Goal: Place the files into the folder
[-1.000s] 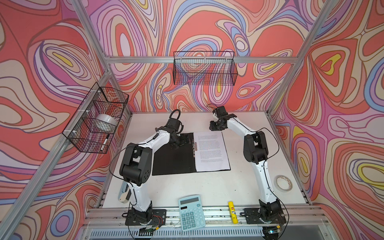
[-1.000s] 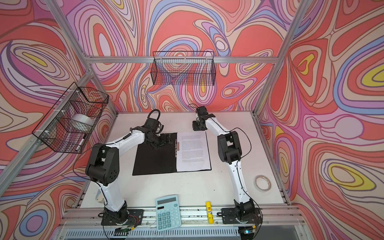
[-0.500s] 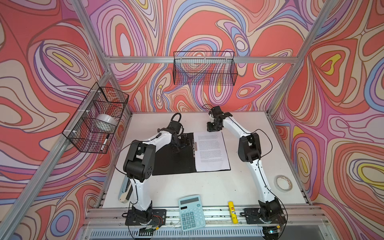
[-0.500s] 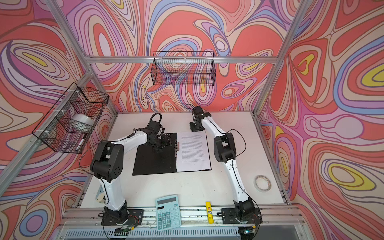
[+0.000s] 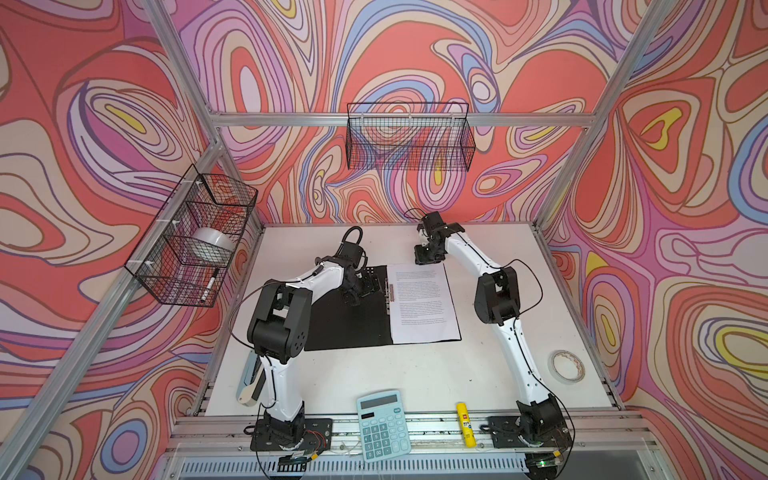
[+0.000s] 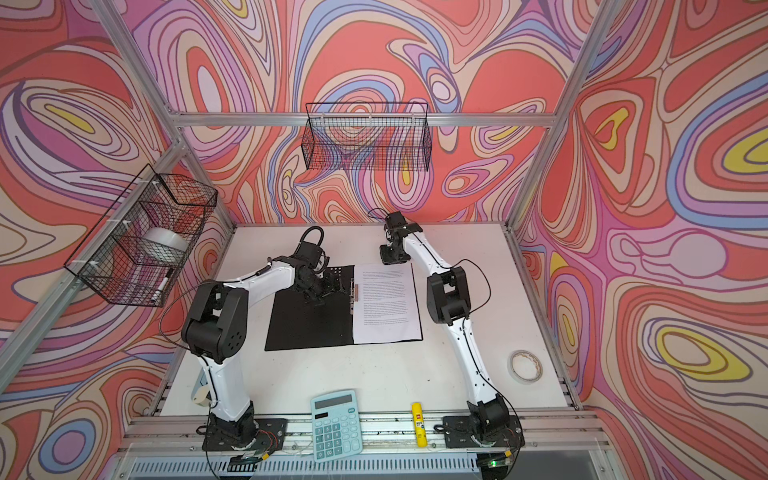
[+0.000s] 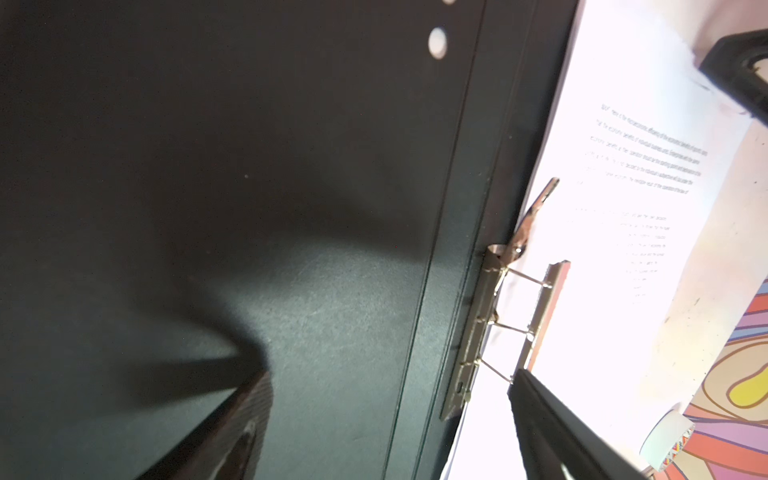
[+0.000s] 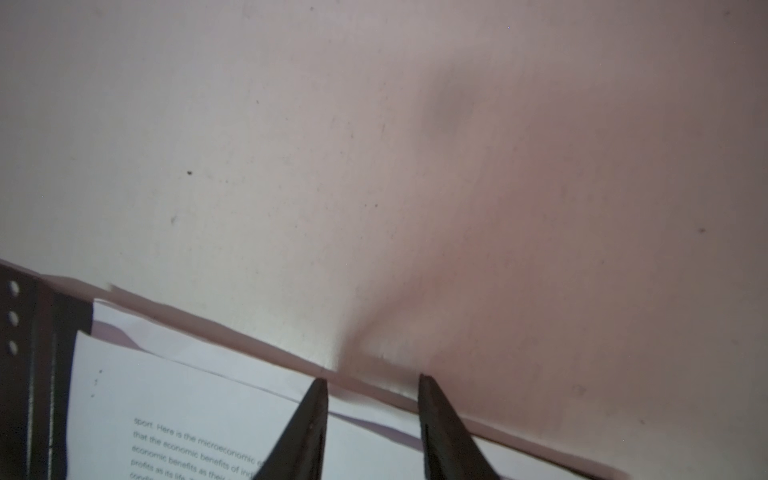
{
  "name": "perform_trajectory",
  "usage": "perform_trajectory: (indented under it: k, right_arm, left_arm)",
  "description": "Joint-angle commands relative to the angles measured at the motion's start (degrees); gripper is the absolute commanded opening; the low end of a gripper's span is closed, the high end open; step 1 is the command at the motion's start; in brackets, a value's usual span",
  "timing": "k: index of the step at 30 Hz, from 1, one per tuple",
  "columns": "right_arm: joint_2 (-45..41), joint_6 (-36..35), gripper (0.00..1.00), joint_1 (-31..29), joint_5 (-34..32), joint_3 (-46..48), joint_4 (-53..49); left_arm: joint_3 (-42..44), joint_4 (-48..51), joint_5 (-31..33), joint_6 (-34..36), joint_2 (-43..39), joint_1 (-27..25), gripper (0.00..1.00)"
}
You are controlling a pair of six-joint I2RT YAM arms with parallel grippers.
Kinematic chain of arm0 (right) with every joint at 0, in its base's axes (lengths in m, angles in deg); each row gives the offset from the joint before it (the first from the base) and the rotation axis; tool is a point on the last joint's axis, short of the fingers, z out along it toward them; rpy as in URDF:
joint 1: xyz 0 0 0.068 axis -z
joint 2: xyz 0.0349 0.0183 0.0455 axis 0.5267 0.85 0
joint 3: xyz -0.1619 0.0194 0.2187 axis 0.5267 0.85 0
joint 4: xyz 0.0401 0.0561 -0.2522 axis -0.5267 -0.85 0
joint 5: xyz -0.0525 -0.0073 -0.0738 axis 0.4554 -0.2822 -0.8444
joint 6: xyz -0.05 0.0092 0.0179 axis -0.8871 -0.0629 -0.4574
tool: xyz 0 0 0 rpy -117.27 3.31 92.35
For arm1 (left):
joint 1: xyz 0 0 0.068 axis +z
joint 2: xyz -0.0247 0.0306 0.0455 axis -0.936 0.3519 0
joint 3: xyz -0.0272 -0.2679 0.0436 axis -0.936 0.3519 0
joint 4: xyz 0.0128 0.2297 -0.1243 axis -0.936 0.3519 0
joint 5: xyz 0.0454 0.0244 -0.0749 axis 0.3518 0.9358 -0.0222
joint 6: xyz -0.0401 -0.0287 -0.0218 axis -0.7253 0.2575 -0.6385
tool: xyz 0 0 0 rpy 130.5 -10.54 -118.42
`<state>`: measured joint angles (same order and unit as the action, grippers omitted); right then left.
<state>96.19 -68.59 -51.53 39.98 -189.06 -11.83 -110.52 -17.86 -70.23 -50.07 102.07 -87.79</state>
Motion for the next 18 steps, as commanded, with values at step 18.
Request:
perform_trajectory:
  k: [18]
  right_arm:
    - [-0.3,-0.5,0.38,-0.3,1.6,-0.3,-1.9]
  left_arm:
    - [-1.6,0.2,0.3,0.2,0.5,-0.2,0.9]
